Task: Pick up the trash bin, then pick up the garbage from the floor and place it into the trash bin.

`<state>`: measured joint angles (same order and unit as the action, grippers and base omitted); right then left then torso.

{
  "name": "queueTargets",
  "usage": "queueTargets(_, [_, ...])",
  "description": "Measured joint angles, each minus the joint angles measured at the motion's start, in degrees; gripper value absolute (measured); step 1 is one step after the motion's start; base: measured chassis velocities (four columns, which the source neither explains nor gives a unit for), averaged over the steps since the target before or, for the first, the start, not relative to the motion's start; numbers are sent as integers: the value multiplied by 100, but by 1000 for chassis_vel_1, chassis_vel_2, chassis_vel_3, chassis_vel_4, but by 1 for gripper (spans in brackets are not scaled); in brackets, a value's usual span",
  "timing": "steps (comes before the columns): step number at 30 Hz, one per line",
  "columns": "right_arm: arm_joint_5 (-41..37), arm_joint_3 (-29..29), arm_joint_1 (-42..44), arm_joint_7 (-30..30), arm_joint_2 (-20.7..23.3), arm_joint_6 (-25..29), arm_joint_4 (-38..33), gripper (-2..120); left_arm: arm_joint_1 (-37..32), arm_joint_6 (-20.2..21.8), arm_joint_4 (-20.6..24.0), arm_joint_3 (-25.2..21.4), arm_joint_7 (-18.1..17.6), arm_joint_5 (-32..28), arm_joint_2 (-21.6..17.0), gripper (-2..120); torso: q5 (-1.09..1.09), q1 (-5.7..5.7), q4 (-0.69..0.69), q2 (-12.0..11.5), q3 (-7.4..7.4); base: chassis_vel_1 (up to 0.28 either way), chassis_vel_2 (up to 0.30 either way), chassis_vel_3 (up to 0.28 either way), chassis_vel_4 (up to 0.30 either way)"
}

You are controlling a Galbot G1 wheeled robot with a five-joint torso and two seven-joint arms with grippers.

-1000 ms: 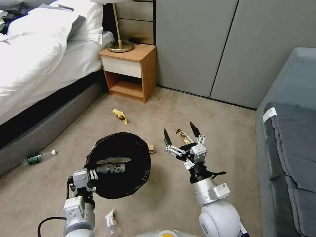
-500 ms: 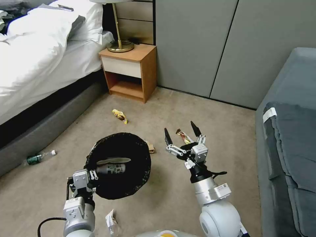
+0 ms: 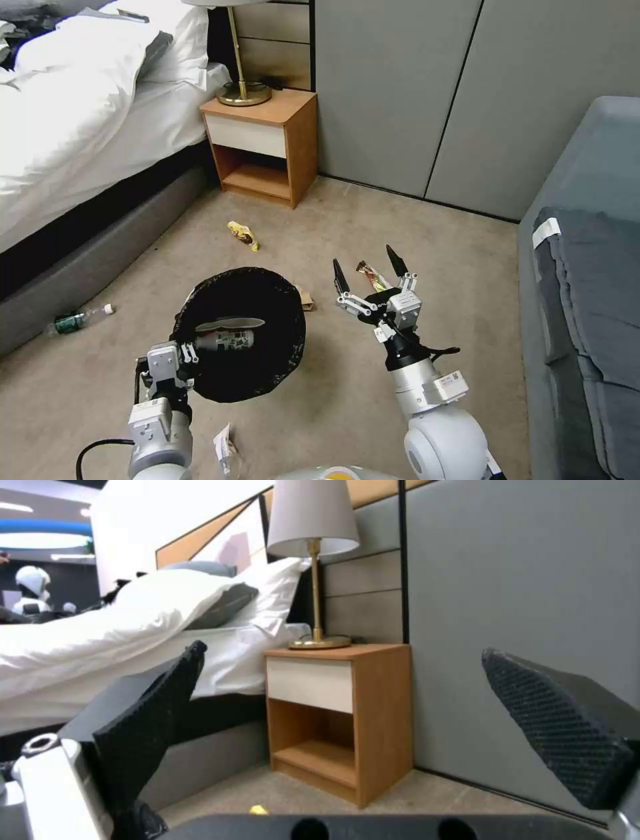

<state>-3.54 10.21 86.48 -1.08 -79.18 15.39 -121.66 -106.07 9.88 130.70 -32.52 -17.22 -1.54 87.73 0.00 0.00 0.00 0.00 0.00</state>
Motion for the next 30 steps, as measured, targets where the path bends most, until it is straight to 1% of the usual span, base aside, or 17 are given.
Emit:
queueTargets(6, [15,6,7,28,-9,29,19,100,-20,-10,-18,13,-1,9,6,0,0,0,0,0,0,-67,48,50,-27])
queueTargets(11, [23,12,11,28,-13,42,23,100,-41,-22,-22,25,0,16,10,0,0,0,-1,0,0,-189,156,179,-147])
queueTargets(18, [27,13,19,28,-14,55,22,100,-90,-64,-22,31,-3,23,17,0,-1,1,1,0,1,-188,182,200,-178])
queueTargets(22, [35,11,26,39,-9,69,12,100,-107,-83,-22,29,-3,23,16,0,0,2,-1,0,2,-65,103,40,-84])
queueTargets(30, [98,115,15,77,20,126,-2,100,-100,-85,-12,30,-4,23,4,0,0,0,0,0,0,0,0,0,0])
